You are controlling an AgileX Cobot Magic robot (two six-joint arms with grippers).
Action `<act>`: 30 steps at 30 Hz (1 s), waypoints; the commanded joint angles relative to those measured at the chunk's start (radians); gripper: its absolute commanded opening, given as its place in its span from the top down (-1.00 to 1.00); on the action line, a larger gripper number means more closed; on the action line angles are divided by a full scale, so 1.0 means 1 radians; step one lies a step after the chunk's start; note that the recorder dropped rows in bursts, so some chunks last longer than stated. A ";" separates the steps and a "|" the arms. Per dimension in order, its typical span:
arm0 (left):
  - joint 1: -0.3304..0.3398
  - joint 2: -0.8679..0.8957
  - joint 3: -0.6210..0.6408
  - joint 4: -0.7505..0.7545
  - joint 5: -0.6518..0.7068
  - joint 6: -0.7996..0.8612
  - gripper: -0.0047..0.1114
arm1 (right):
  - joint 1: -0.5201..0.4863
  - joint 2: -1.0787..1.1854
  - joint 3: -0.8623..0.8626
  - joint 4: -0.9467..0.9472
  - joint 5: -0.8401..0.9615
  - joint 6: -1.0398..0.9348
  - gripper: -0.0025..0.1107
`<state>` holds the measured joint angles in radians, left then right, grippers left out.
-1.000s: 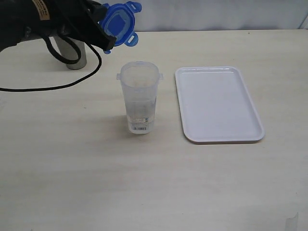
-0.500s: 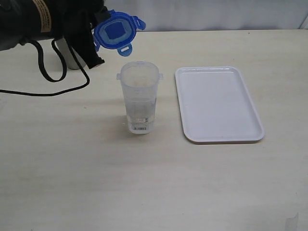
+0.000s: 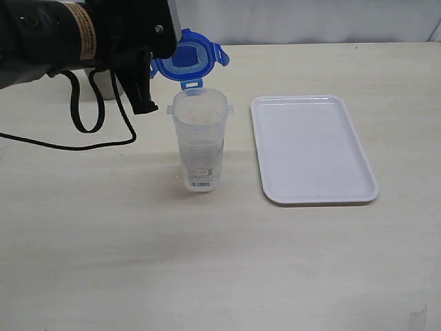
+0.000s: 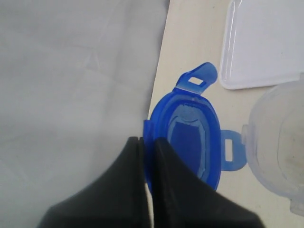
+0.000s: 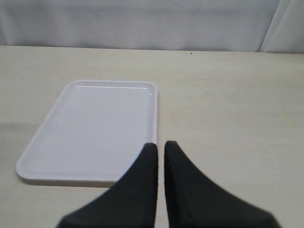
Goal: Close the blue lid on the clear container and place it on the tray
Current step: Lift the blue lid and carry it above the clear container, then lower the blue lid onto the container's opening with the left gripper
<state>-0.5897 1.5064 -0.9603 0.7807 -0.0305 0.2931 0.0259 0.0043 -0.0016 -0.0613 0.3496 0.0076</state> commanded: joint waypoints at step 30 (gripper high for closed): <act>-0.074 -0.008 -0.001 -0.007 0.017 0.150 0.92 | -0.004 -0.004 0.002 0.001 -0.004 0.000 0.87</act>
<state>-0.6618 1.5064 -0.9603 0.7807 -0.0114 0.4423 0.0259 0.0043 -0.0016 -0.0613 0.3496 0.0076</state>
